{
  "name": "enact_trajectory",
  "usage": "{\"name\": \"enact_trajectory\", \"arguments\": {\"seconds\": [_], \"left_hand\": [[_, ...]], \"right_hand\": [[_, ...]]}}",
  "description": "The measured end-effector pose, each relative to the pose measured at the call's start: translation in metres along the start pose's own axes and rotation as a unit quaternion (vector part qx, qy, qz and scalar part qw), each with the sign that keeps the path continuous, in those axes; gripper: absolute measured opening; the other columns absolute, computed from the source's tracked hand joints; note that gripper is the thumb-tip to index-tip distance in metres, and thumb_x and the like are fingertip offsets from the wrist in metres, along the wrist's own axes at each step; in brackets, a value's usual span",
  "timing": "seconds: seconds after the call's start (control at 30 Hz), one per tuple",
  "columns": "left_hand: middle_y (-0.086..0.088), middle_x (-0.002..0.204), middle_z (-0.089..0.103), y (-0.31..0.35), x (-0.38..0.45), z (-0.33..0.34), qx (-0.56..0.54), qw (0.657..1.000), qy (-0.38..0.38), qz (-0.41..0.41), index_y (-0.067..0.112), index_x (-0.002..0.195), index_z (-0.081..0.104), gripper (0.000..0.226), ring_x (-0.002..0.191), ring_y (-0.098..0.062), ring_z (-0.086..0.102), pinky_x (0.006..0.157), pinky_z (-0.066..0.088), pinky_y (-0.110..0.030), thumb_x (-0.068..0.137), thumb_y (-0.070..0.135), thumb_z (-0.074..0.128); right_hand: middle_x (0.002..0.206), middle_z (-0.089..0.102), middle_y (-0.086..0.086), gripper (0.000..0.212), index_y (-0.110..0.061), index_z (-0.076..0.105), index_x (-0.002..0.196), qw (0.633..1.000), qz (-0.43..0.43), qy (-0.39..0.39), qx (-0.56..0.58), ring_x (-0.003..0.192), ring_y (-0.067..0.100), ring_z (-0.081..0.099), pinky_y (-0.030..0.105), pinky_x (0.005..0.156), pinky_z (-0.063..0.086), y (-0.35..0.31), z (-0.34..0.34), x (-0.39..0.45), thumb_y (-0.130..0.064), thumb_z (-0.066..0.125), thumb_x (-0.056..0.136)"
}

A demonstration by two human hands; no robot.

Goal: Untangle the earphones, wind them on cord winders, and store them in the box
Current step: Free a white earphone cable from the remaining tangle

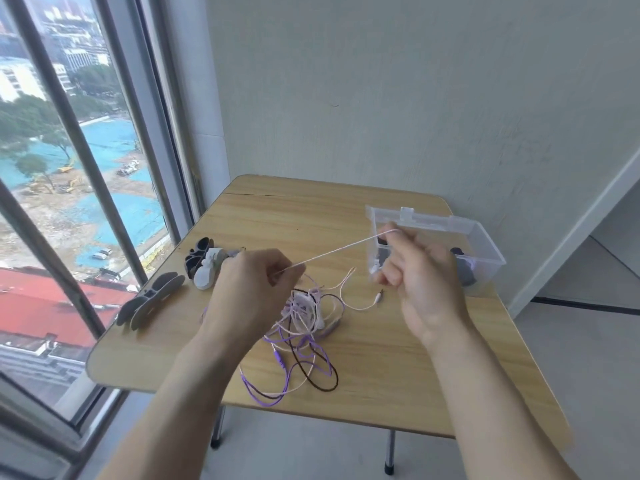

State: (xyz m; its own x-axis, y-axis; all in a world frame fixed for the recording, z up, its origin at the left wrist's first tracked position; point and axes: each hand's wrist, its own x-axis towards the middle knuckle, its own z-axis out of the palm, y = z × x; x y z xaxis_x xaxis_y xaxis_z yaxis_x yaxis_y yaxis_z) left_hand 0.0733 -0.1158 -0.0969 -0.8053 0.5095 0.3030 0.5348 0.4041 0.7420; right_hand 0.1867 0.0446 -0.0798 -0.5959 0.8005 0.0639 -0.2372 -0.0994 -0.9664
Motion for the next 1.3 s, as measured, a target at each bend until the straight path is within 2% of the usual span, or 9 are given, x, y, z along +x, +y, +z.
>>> {"name": "enact_trajectory", "arguments": {"seconds": [0.2, 0.3, 0.43, 0.6, 0.7, 0.8, 1.0, 1.13, 1.3], "left_hand": [[0.015, 0.094, 0.062, -0.003, 0.004, 0.007, 0.066, 0.997, -0.023, 0.031, 0.027, 0.087, 0.071, 0.005, 0.09, -0.003, 0.056, 0.075, 0.034, -0.009, 0.09, 0.023, 0.071], [0.014, 0.109, 0.059, -0.009, 0.004, 0.011, 0.117, 0.991, -0.053, 0.043, 0.026, 0.101, 0.073, 0.015, 0.11, -0.016, 0.046, 0.087, 0.028, -0.026, 0.088, 0.02, 0.072], [0.017, 0.095, 0.065, -0.006, 0.005, 0.004, 0.066, 0.997, 0.0, 0.044, 0.028, 0.109, 0.074, 0.03, 0.101, -0.006, 0.058, 0.08, 0.032, -0.013, 0.08, 0.023, 0.08], [0.011, 0.077, 0.071, -0.006, 0.005, -0.004, 0.005, 1.0, 0.011, 0.014, 0.028, 0.083, 0.076, 0.013, 0.071, 0.006, 0.061, 0.064, 0.039, -0.004, 0.074, 0.03, 0.086], [0.014, 0.07, 0.07, -0.005, 0.005, -0.008, -0.042, 0.999, -0.007, 0.001, 0.027, 0.08, 0.076, 0.008, 0.071, 0.002, 0.063, 0.061, 0.042, -0.008, 0.078, 0.027, 0.083], [0.014, 0.076, 0.074, -0.004, 0.003, -0.01, -0.065, 0.997, -0.032, -0.001, 0.028, 0.087, 0.078, 0.008, 0.078, -0.001, 0.066, 0.068, 0.047, -0.011, 0.084, 0.021, 0.077], [0.01, 0.09, 0.078, 0.002, 0.001, -0.018, -0.173, 0.973, -0.149, -0.043, 0.026, 0.099, 0.077, 0.018, 0.097, -0.004, 0.07, 0.097, 0.053, -0.034, 0.084, 0.018, 0.071], [0.007, 0.088, 0.077, 0.003, 0.0, -0.02, -0.212, 0.974, -0.074, -0.005, 0.027, 0.097, 0.076, 0.016, 0.082, -0.015, 0.068, 0.079, 0.052, -0.037, 0.089, 0.014, 0.073], [-0.002, 0.085, 0.074, 0.001, 0.005, -0.024, -0.29, 0.951, 0.105, 0.021, 0.02, 0.102, 0.072, 0.018, 0.07, -0.012, 0.063, 0.068, 0.052, -0.026, 0.094, 0.005, 0.064]], "right_hand": [[0.086, 0.067, 0.011, 0.042, -0.011, 0.061, 0.078, 0.939, 0.177, -0.115, 0.273, 0.085, 0.032, 0.069, 0.045, 0.08, 0.054, -0.016, -0.017, 0.001, -0.038, 0.04, 0.102], [0.059, 0.049, 0.002, 0.047, -0.013, 0.052, 0.071, 0.927, 0.183, -0.13, 0.301, 0.058, 0.021, 0.056, 0.037, 0.065, 0.053, -0.02, -0.022, 0.0, -0.047, 0.036, 0.1], [0.046, 0.02, -0.006, 0.04, -0.015, 0.049, 0.065, 0.99, 0.126, -0.034, 0.049, 0.041, 0.013, 0.016, 0.027, 0.051, 0.017, -0.019, -0.029, 0.004, -0.041, 0.05, 0.096], [0.046, 0.056, -0.013, 0.012, -0.018, 0.067, 0.088, 0.957, 0.064, -0.023, -0.283, 0.046, 0.003, 0.044, 0.028, 0.055, 0.033, -0.01, -0.03, 0.001, -0.012, 0.067, 0.078], [0.089, 0.069, -0.014, 0.045, -0.028, 0.062, 0.124, 0.945, 0.066, -0.048, -0.315, 0.081, 0.005, 0.06, 0.032, 0.083, 0.051, -0.005, -0.028, 0.001, -0.013, 0.065, 0.082], [0.114, 0.064, -0.018, 0.034, -0.03, 0.066, 0.122, 0.931, -0.003, -0.065, -0.36, 0.106, -0.004, 0.059, 0.026, 0.095, 0.049, 0.002, -0.02, -0.002, -0.024, 0.069, 0.088], [0.094, 0.069, -0.012, 0.03, -0.031, 0.071, 0.113, 0.889, -0.083, -0.231, -0.386, 0.085, 0.001, 0.065, 0.022, 0.077, 0.053, 0.021, -0.001, -0.012, -0.043, 0.074, 0.086], [0.069, 0.063, -0.011, 0.002, -0.024, 0.075, 0.088, 0.874, -0.116, -0.224, -0.416, 0.058, 0.001, 0.052, 0.017, 0.059, 0.042, 0.03, 0.004, -0.008, -0.026, 0.076, 0.088], [0.073, 0.066, -0.009, 0.01, -0.024, 0.068, 0.078, 0.855, -0.122, -0.151, -0.481, 0.068, 0.006, 0.06, 0.025, 0.063, 0.05, 0.022, -0.004, -0.003, -0.019, 0.067, 0.087]]}}
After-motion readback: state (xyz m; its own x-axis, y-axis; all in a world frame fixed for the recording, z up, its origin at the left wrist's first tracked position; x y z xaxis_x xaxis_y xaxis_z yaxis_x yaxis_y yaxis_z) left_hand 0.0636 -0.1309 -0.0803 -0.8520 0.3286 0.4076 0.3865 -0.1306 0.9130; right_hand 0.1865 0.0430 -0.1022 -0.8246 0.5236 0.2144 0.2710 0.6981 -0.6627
